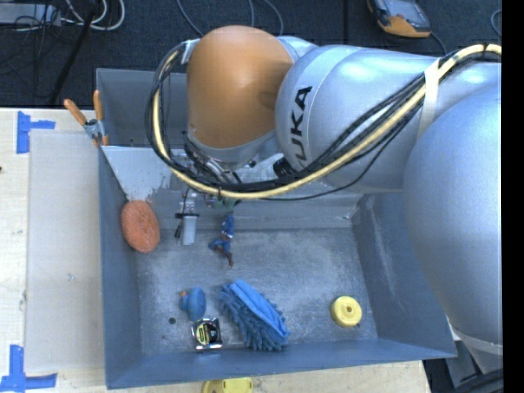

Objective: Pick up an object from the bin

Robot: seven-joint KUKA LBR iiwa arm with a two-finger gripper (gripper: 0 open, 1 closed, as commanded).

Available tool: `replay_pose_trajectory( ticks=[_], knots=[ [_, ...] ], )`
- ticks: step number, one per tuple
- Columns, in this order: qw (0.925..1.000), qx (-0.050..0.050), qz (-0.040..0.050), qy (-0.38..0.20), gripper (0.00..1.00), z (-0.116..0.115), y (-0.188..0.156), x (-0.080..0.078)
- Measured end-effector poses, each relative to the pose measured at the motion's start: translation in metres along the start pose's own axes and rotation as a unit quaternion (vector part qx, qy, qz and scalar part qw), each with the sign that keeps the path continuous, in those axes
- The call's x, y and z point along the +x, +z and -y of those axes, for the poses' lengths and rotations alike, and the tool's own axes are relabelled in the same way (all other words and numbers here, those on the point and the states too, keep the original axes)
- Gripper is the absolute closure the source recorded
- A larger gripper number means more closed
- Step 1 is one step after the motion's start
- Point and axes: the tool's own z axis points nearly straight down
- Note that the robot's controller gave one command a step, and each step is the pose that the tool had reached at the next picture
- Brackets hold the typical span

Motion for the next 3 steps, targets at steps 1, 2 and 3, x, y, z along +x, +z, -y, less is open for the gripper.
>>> replay_pose_trajectory(
  ticks=[1,2,3],
  knots=[
    [1.0000,-0.001,0.0039,0.002,0.00,0.001,-0.005,-0.002],
    [0.9997,-0.001,0.0064,0.022,0.00,0.015,0.044,0.022],
    [1.0000,-0.001,0.0050,-0.008,0.00,0.034,0.105,0.029]
  ],
)
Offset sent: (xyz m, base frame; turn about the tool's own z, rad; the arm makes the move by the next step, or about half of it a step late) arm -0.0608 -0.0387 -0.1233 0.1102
